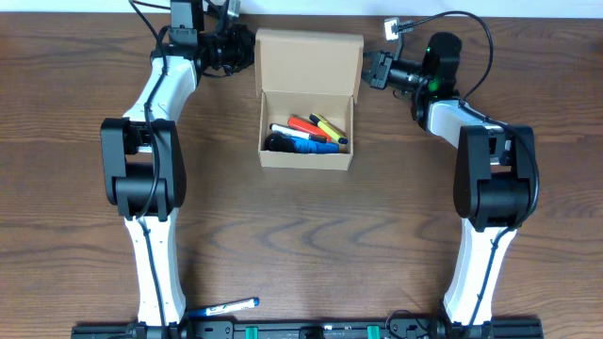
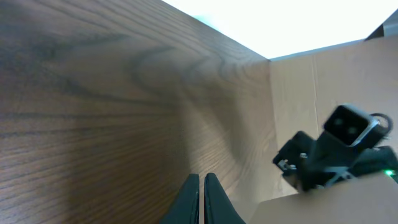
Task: Pack container
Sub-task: 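Fold the box lid forward over the box with both grippers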
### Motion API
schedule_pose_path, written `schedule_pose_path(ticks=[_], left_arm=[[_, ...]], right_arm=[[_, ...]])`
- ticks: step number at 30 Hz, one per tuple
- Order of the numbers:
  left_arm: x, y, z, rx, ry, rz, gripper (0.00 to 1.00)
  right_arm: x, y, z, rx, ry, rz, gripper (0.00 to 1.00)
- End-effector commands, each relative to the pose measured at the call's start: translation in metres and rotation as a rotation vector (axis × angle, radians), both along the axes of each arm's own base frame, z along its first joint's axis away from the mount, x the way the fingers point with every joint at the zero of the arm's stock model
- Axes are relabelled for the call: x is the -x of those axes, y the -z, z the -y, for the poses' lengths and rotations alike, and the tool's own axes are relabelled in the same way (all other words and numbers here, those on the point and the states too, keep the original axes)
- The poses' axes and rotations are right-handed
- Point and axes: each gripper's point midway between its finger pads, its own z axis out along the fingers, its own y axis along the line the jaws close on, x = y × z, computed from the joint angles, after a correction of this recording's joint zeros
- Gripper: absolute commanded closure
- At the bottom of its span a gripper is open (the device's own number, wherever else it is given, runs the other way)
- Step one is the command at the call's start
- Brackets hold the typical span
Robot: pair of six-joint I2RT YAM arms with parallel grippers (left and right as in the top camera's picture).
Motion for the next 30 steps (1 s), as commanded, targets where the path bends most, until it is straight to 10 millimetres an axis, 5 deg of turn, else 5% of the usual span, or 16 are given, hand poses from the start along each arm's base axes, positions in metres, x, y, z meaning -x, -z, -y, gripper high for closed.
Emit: schedule_pose_path(ticks=[1, 12, 22, 30], left_arm=[[0.004, -0.041, 0.001, 0.003, 0.052, 0.118, 0.94], [0.048, -0.053, -0.017, -0.296, 0.07, 0.117, 0.94], [0.092, -0.073, -0.023, -0.496, 0.154, 0.15, 0.95], [0.121, -0.052, -0.025, -0.618, 0.187, 0.017, 0.94]], right_arm=[[0.015, -0.013, -0.004, -0.045, -0.112, -0.018, 0.99], [0.033, -0.026, -0.013, -0.068, -0.215, -0.032, 0.98], [0.047, -0.067, -0.037, -0.069, -0.246, 0.02, 0.98], [0.076, -0.056, -0.071, -0.062, -0.374, -0.092, 0.99]])
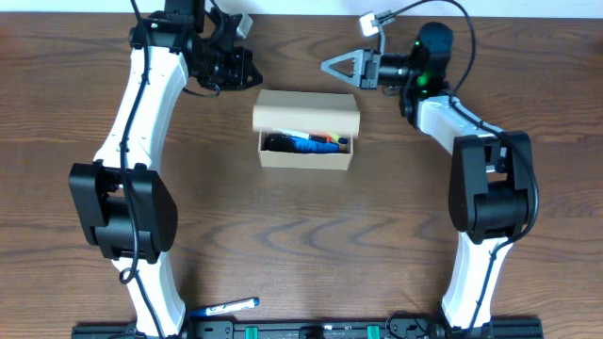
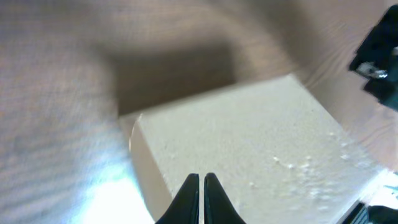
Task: Pack container
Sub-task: 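Fold the box lid forward over the box with both grippers, then press down on both sides of the closed lid with both grippers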
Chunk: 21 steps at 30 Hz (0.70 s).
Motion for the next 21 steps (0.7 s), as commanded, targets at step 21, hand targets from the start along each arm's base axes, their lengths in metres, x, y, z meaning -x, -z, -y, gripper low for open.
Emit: schedule_pose_path(ticks=[21], left_arm=[[0.045, 0.003, 0.009, -0.208, 0.111, -0.05, 0.94]], right_arm=[[0.042, 0.017, 0.012, 0.611, 0.308, -0.004, 0.99]])
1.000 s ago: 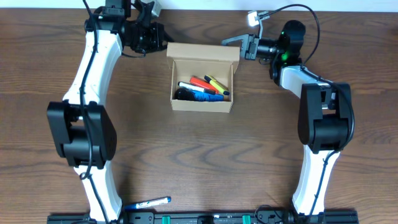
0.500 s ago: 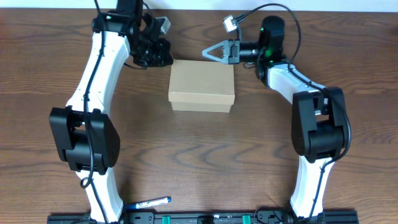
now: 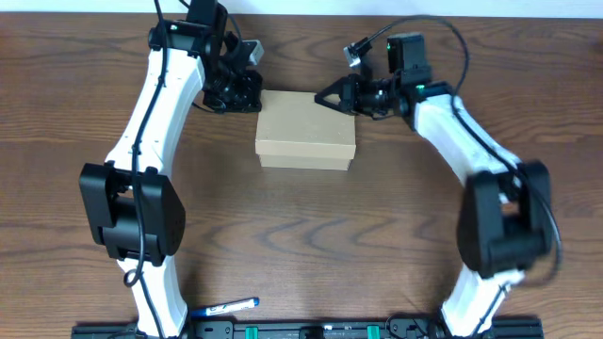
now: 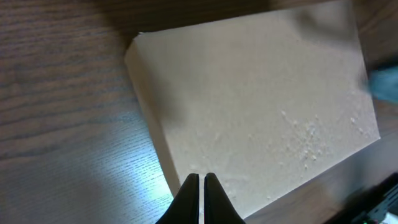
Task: Pack container
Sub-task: 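Press down on both sides of the closed lid with both grippers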
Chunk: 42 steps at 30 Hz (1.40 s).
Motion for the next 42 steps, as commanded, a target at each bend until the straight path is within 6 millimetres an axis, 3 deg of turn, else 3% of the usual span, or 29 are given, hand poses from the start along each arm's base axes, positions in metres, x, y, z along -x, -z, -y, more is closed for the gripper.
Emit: schedule_pose_path(ticks=[1, 4, 11, 18, 27, 34, 38, 42], left_arm=[[0.005, -0.017, 0.01, -0.032, 0.064, 0.067, 0.94], [0.008, -0.014, 0.014, -0.065, 0.079, 0.071, 0.95], [0.023, -0.001, 0.016, -0.092, 0.099, 0.015, 0.95], [0.036, 0.03, 0.013, -0.108, 0.103, -0.052, 0.94], [0.045, 0.056, 0.011, -0.115, 0.087, -0.092, 0.94], [0.042, 0.054, 0.01, -0.113, 0.068, -0.084, 0.94], [0.037, 0.034, -0.006, -0.185, 0.014, -0.015, 0.95], [0.041, -0.01, -0.012, -0.183, -0.012, 0.092, 0.94]], right_arm=[[0.007, -0.021, 0.011, 0.197, -0.02, 0.205, 0.99], [0.024, -0.012, 0.021, 0.298, -0.03, 0.169, 0.99], [0.06, 0.03, 0.029, 0.38, -0.083, 0.021, 0.99], [0.076, 0.06, 0.037, 0.425, -0.091, -0.035, 0.99], [0.085, 0.082, 0.04, 0.432, -0.093, -0.054, 0.99], [0.079, 0.073, 0.037, 0.416, -0.088, -0.024, 0.99], [0.07, 0.041, 0.037, 0.402, -0.065, 0.056, 0.99], [0.068, -0.007, 0.051, 0.442, 0.01, 0.195, 0.99]])
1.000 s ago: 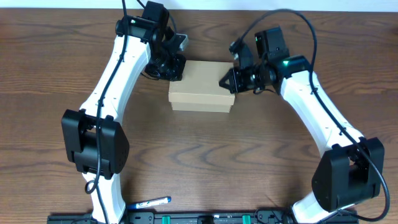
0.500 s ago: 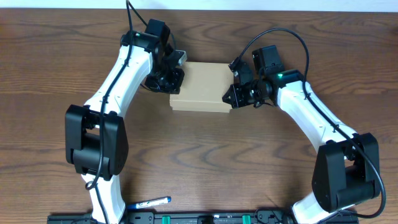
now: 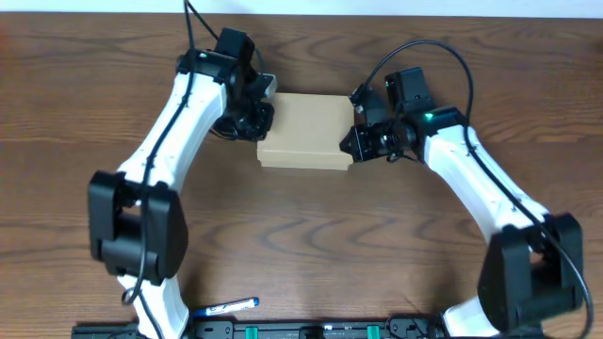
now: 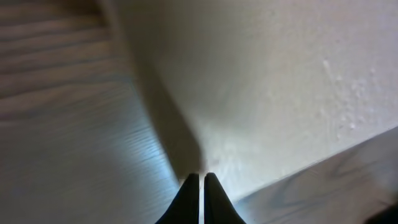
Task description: Pack container
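Observation:
The cardboard box (image 3: 303,130) sits at the table's back centre with its lid down, so its contents are hidden. My left gripper (image 3: 256,119) is at the box's left edge, over the lid's rim. In the left wrist view the lid (image 4: 261,81) fills the frame, and the left gripper (image 4: 200,185) is shut with its tips right at the lid's front left corner. My right gripper (image 3: 358,141) is against the box's right side near the front corner. Its jaws are too dark to read.
A blue and white marker (image 3: 226,307) lies at the table's front edge, left of centre, far from both arms. Cables (image 3: 415,52) loop over the table behind the right arm. Wood table (image 3: 301,235) lies in front of the box.
Both grippers have moved forward along the box. The left went from the rear left corner to the left edge of the lid, the right from the rear right corner to the right side. The lid stays down.
At first the box stood open with several markers inside, its lid upright and both grippers behind it. Then the lid was half lowered. Then it lay flat over the box with the grippers at its rear corners. Now they are at the box's sides.

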### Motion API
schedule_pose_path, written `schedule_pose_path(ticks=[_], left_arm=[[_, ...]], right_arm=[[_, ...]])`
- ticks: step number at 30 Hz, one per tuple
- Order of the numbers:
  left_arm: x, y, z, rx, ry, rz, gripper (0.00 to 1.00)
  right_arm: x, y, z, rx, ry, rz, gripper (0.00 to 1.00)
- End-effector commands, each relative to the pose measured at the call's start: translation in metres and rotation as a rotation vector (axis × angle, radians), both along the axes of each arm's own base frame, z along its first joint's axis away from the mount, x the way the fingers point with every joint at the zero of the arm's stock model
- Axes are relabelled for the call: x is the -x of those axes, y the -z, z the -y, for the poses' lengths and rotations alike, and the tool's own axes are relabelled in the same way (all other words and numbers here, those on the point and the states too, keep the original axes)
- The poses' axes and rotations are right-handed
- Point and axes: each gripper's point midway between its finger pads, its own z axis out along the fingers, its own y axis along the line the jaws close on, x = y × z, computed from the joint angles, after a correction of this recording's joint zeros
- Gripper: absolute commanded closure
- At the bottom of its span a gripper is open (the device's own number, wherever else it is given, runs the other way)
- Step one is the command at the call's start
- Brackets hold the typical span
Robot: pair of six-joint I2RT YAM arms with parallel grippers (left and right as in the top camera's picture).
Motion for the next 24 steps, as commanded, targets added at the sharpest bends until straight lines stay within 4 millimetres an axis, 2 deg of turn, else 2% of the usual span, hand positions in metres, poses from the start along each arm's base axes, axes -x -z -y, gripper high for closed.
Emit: schedule_pose_path(ticks=[1, 4, 6, 8, 10, 13, 15, 18, 20, 23, 24], left_arm=[[0.004, -0.056, -0.012, -0.011, -0.037, 0.143, 0.94], [0.022, -0.091, -0.01, 0.012, -0.024, 0.208, 0.94], [0.039, -0.108, -0.006, 0.027, 0.001, 0.249, 0.94], [0.057, -0.118, 0.001, 0.045, 0.033, 0.291, 0.94], [0.078, -0.119, 0.006, 0.057, 0.068, 0.34, 0.94], [0.104, -0.105, 0.011, 0.083, 0.09, 0.404, 0.94], [0.121, -0.086, 0.015, 0.124, 0.084, 0.435, 0.94], [0.135, -0.06, 0.016, 0.171, 0.066, 0.452, 0.94], [0.141, -0.043, 0.015, 0.185, 0.055, 0.464, 0.94], [0.141, -0.029, 0.014, 0.194, 0.049, 0.485, 0.94], [0.14, -0.028, 0.014, 0.196, 0.049, 0.489, 0.94]], right_arm=[[-0.002, -0.064, 0.009, 0.036, 0.026, 0.2, 0.99], [0.012, -0.095, 0.023, 0.073, 0.063, 0.273, 0.99], [0.029, -0.111, 0.032, 0.086, 0.075, 0.296, 0.99], [0.047, -0.117, 0.04, 0.096, 0.079, 0.304, 0.99], [0.067, -0.12, 0.047, 0.096, 0.086, 0.333, 0.99], [0.091, -0.111, 0.054, 0.075, 0.092, 0.395, 0.99], [0.11, -0.093, 0.06, 0.043, 0.12, 0.43, 0.98], [0.128, -0.066, 0.066, -0.004, 0.173, 0.442, 0.98], [0.135, -0.053, 0.068, -0.042, 0.211, 0.453, 0.98], [0.138, -0.046, 0.07, -0.089, 0.255, 0.484, 0.98], [0.138, -0.045, 0.07, -0.097, 0.259, 0.5, 0.9]])
